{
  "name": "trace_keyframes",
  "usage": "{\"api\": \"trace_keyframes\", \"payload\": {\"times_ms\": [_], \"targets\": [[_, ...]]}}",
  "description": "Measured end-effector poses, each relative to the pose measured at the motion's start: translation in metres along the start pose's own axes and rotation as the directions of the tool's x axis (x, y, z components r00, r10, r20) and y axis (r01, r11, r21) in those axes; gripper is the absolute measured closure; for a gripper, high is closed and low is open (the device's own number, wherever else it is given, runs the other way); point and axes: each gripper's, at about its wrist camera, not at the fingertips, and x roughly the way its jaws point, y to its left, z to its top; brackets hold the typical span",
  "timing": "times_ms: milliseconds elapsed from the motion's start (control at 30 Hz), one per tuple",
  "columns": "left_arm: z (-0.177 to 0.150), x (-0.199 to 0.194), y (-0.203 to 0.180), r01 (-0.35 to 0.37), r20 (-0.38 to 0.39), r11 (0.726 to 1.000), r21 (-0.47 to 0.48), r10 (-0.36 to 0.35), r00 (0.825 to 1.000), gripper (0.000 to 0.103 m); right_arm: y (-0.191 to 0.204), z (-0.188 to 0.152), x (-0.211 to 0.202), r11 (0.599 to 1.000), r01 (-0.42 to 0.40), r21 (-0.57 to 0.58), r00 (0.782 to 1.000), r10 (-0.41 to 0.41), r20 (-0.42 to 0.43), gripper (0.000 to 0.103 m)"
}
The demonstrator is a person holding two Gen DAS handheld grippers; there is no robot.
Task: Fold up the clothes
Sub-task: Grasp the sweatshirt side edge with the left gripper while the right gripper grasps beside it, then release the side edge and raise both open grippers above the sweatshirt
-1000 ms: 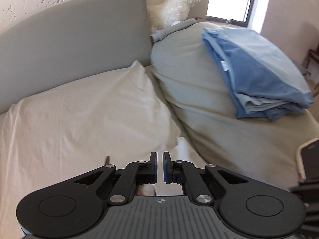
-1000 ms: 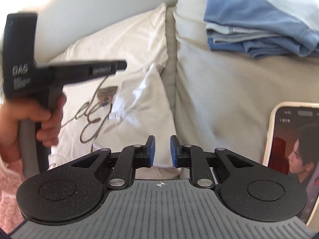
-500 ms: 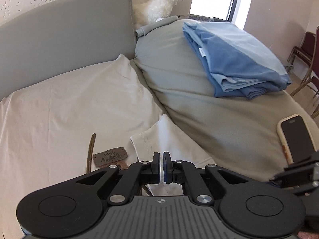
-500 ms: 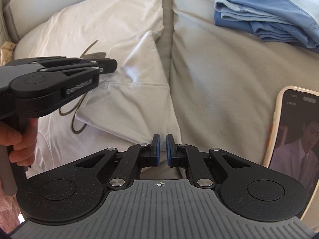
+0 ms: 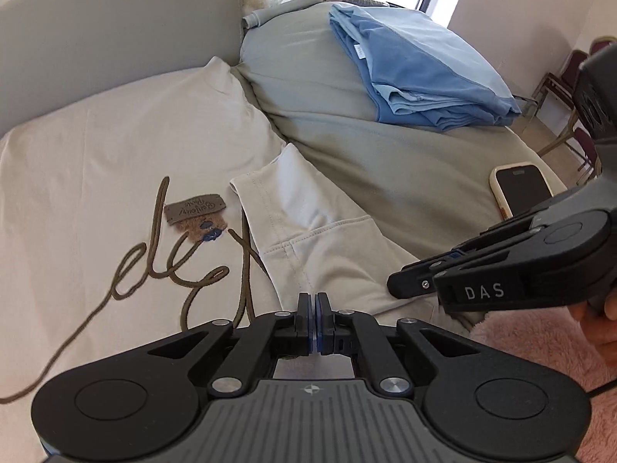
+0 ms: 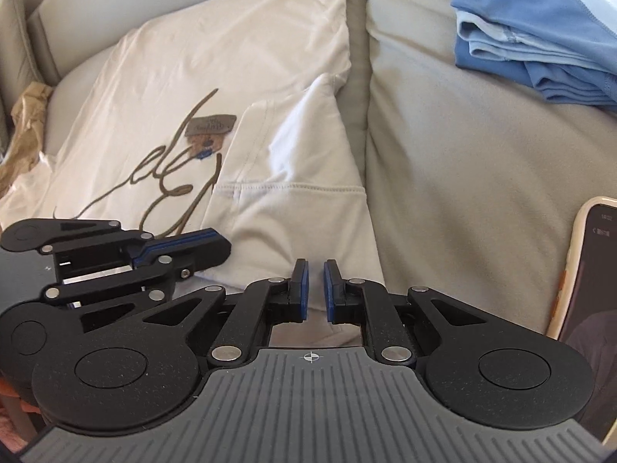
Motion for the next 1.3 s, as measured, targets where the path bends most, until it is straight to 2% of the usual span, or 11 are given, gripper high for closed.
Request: {"api": "trace_keyframes", "payload": {"times_ms": [67,200,367,467,533,600,700,933,1067,1133,1300], "targets": [[0.006,-0.007,-0.001,-0.018,0.062,1.0,0.019,0.016,0.998,0.099,-0.004,0.001,-0.009,1.0,-0.016,-0.012,0.998,0.016,0.055,0.087],[0.031,0.009,0.009,0.004,0.129,0.997,-0.073,0.005,0.992,0.099,-0.01,0.018,-0.016,0.999,-0.043,-0.01,0.977,0.044,0.209,0.092],[0.055,0.053,0.028,-0.044,0.119,0.992,-0.119,0.059,0.991,0.102,-0.008,0.056,0.013,0.998,-0.045,-0.037,0.957,0.054,0.287,0.095],[0.058,0.082,0.038,-0.122,0.039,0.989,-0.084,0.125,0.991,0.1,-0.02,0.07,0.04,0.994,-0.112,0.008,0.963,0.106,0.249,0.095],[0.054,0.091,0.042,-0.201,0.018,0.979,-0.044,0.202,0.979,0.1,-0.023,0.072,0.061,0.998,-0.057,0.01,0.979,0.054,0.196,0.101],[0.053,0.087,0.043,-0.213,0.02,0.976,-0.043,0.214,0.977,0.1,-0.025,0.07,0.067,1.0,0.026,0.012,0.977,-0.028,0.21,0.097],[0.051,0.073,0.044,-0.22,0.05,0.974,-0.054,0.223,0.974,0.1,-0.035,0.071,0.057,0.996,-0.023,0.087,0.979,0.005,0.202,0.097],[0.034,0.027,0.03,-0.015,0.129,0.982,-0.188,0.04,0.991,0.098,-0.03,0.076,0.042,0.986,-0.132,0.1,0.952,0.098,0.289,0.093],[0.02,0.022,0.028,-0.042,0.077,0.977,-0.211,0.059,0.995,0.099,-0.023,0.076,0.053,0.977,-0.152,0.148,0.972,0.121,0.201,0.093],[0.015,0.013,0.031,-0.032,0.084,0.968,-0.248,0.055,0.995,0.099,-0.016,0.065,0.035,0.981,-0.139,0.138,0.966,0.103,0.238,0.093],[0.012,0.009,0.032,-0.059,0.035,0.958,-0.28,0.072,0.997,0.098,0.006,0.033,0.033,0.984,-0.149,0.096,0.975,0.131,0.177,0.093]]}}
